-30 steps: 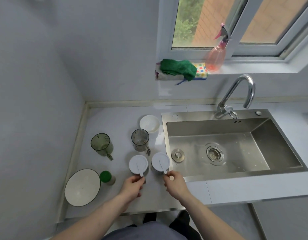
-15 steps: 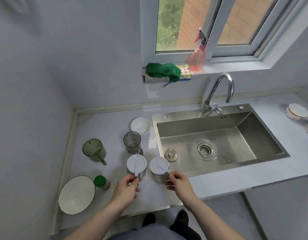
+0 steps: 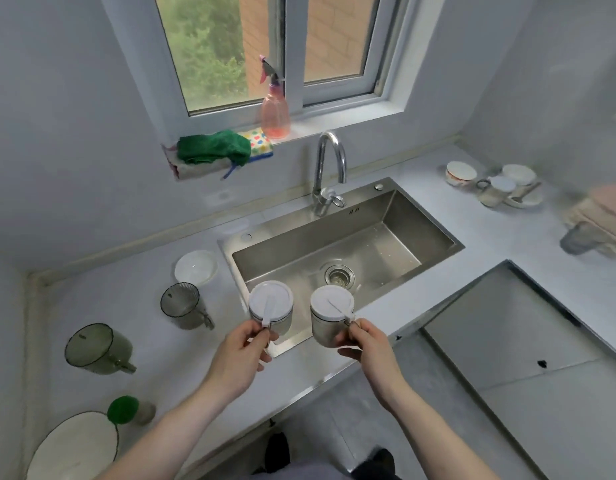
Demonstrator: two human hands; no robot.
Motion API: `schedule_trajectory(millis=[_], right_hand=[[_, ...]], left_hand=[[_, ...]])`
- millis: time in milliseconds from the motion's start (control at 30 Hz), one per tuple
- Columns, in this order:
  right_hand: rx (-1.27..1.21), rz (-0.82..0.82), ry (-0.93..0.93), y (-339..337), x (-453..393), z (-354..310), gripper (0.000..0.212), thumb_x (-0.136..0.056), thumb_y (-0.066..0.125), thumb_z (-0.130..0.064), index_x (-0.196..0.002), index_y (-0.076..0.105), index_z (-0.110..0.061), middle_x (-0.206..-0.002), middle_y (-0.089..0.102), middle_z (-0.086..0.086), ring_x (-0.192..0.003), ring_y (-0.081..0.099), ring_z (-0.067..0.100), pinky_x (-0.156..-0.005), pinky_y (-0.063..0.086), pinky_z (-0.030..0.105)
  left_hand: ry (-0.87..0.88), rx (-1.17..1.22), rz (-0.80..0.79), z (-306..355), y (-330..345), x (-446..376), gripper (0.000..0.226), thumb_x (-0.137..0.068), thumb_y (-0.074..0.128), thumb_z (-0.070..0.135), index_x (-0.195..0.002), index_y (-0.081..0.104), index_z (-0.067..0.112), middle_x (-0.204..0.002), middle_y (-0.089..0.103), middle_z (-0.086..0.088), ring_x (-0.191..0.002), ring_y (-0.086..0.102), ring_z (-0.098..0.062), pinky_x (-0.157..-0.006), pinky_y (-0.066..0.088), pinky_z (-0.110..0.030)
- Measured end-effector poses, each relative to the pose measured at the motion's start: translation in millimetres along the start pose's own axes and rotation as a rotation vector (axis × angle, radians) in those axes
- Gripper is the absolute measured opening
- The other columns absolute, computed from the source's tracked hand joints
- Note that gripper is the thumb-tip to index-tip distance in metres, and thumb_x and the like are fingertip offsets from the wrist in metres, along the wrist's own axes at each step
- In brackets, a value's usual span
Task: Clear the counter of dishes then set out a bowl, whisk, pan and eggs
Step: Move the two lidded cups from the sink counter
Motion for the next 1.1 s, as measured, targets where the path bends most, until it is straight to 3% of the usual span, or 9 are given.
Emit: schedule_trajectory(millis=[267,367,467,600,733,867,933,1100], right_hand=[[-0.103,0.159,-0.075,-120,38,-21,0.029,-0.101,0.049,-0.009,-0.074,0.06,-0.01,-0.078,0.069,0.006,-0.077,0.063,0.017,-0.076,0.053,0.031],[-0.132,0.215,-0.092,-173,56,-21,0.037,-0.103,0.049,-0.01,-0.067,0.057,-0.016,-0.079,0.069,0.01,-0.078,0.065,0.019,-0.077,0.052,0.032],[-0.178,0.282,-0.106,-235,77,-13,0.044,-0.103,0.049,-0.011,-0.061,0.055,-0.021,-0.08,0.068,0.012,-0.079,0.065,0.021,-0.077,0.053,0.033],[-0.217,0.347,-0.117,-311,98,-4,0.036,-0.106,0.048,-0.014,-0.069,0.048,-0.013,-0.079,0.067,0.012,-0.08,0.065,0.023,-0.078,0.054,0.032],[-0.255,0.409,-0.144,-373,117,4,0.036,-0.106,0.049,-0.016,-0.071,0.047,-0.012,-0.078,0.069,0.009,-0.08,0.068,0.021,-0.085,0.053,0.039],[-0.317,0.509,-0.133,-439,148,23,0.037,-0.107,0.048,-0.018,-0.071,0.048,-0.011,-0.078,0.069,0.01,-0.081,0.068,0.024,-0.09,0.054,0.044],[-0.336,0.577,-0.13,-472,163,33,0.038,-0.107,0.048,-0.02,-0.071,0.05,-0.012,-0.079,0.07,0.01,-0.084,0.069,0.025,-0.09,0.054,0.045],[-0.428,0.732,-0.112,-536,193,55,0.036,-0.107,0.047,-0.019,-0.073,0.051,-0.01,-0.079,0.068,0.011,-0.084,0.069,0.026,-0.081,0.055,0.036]], left_hand=[[0.065,-0.075,-0.134,63,102,6,0.023,-0.087,0.057,0.035,-0.087,0.065,0.014,-0.094,0.075,0.009,-0.067,0.064,-0.012,-0.066,0.052,-0.033],[0.107,-0.101,-0.173,80,152,12,0.018,-0.1,0.055,0.019,-0.093,0.068,0.008,-0.093,0.074,0.006,-0.068,0.063,-0.013,-0.067,0.053,-0.034],[0.132,-0.134,-0.2,99,212,27,0.02,-0.101,0.054,0.014,-0.095,0.072,0.009,-0.091,0.07,0.003,-0.068,0.062,-0.012,-0.069,0.054,-0.033],[0.16,-0.115,-0.29,123,287,51,0.017,-0.093,0.06,0.028,-0.09,0.073,0.017,-0.1,0.073,-0.006,-0.065,0.061,-0.01,-0.069,0.053,-0.034],[0.187,-0.128,-0.385,136,351,72,0.017,-0.088,0.061,0.031,-0.087,0.069,0.016,-0.103,0.072,-0.014,-0.065,0.06,-0.013,-0.068,0.053,-0.037],[0.196,-0.197,-0.49,145,418,93,0.034,-0.074,0.06,0.049,-0.089,0.074,0.022,-0.083,0.07,0.004,-0.07,0.064,-0.015,-0.075,0.056,-0.042],[0.209,-0.234,-0.546,150,454,99,0.032,-0.077,0.059,0.047,-0.09,0.074,0.021,-0.076,0.07,0.012,-0.07,0.064,-0.016,-0.076,0.055,-0.042],[0.258,-0.332,-0.679,168,533,112,0.027,-0.083,0.056,0.043,-0.089,0.074,0.023,-0.087,0.074,0.0,-0.071,0.065,-0.015,-0.071,0.055,-0.037]])
Point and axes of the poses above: each hand's wrist, its own x-axis away from the middle knuckle, its own y-axis out of the palm, z = x × y, the point moved 5 cm from there along -x, towards the middle knuckle
